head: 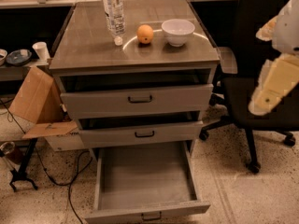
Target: Place blue plastic bottle into bottom drawer
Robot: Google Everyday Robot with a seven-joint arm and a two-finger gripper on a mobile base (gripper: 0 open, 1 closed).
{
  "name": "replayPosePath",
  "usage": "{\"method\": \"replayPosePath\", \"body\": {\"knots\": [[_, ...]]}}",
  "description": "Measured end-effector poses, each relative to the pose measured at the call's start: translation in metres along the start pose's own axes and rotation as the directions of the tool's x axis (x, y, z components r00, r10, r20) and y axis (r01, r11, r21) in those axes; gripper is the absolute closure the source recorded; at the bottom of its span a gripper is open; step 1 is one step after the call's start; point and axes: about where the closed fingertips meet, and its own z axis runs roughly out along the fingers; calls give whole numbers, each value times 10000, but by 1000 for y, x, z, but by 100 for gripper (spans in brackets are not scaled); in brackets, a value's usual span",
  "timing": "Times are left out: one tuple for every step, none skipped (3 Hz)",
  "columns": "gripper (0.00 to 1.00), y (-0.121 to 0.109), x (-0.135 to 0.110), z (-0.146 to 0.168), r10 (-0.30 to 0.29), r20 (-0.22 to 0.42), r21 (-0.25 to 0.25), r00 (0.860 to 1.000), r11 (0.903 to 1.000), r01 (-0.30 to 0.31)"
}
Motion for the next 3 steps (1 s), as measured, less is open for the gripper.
{"method": "replayPosePath", "body": {"knots": [[0,-48,-32,18,1182,1144,401,9864,9915,-1235],[0,-82,-60,33,2009,1845,480,9621,9759,-2129],[0,-119,-98,45,3124,3038,464,9000,9387,-3415]]}}
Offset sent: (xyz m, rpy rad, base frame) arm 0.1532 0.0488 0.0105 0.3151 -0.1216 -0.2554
